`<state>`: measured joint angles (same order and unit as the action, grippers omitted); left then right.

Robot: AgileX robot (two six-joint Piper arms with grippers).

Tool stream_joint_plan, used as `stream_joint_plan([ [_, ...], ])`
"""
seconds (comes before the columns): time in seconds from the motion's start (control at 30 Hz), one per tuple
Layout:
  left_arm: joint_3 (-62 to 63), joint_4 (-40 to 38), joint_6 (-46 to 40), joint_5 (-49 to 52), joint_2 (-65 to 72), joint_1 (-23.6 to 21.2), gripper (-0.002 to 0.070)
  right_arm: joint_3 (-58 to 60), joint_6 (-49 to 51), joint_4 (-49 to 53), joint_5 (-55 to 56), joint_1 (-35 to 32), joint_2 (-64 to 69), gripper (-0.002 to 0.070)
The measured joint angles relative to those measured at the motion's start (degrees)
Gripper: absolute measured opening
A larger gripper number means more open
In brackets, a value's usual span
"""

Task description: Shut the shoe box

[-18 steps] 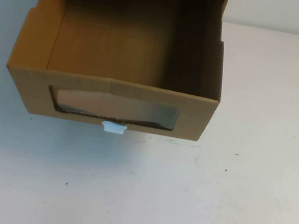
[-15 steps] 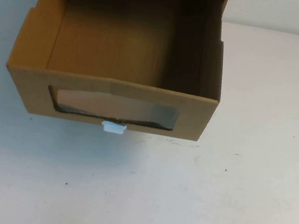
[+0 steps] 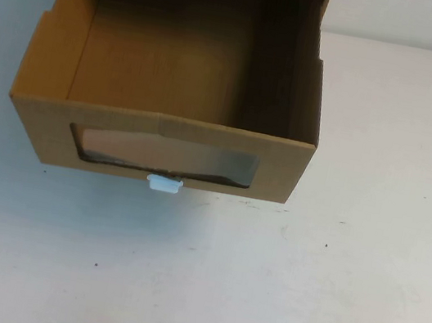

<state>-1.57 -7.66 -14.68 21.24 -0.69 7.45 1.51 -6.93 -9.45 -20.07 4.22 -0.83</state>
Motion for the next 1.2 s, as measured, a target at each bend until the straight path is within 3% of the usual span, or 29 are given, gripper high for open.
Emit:
stream_joint_plan([
  [0.37, 0.0, -2.49, 0.0, -0.11, 0.0, 0.0, -0.0002, 0.0, 0.0, 0.0, 0.0, 0.0, 0.0, -0.0013],
  [0.57, 0.0, -14.92, 0.0, -3.98, 0.0, 0.0, -0.0002, 0.0, 0.0, 0.0, 0.0, 0.0, 0.0, -0.0013],
  [0.73, 0.0, -35.56, 0.0, -8.22, 0.0, 0.0, -0.0002, 0.0, 0.0, 0.0, 0.0, 0.0, 0.0, -0.0013],
  [0.83, 0.0, -43.65, -0.03, -10.91, 0.0, 0.0, -0.0002, 0.0, 0.0, 0.0, 0.0, 0.0, 0.0, -0.0013],
  [1.03, 0.0, -46.64, -1.82, -15.09, 0.0, 0.0, -0.0002, 0.0, 0.0, 0.0, 0.0, 0.0, 0.0, -0.0013],
  [1.2, 5.52, -46.65, -5.18, -8.74, 1.27, 0.0, -0.0002, 0.0, 0.0, 0.0, 0.0, 0.0, 0.0, -0.0013],
])
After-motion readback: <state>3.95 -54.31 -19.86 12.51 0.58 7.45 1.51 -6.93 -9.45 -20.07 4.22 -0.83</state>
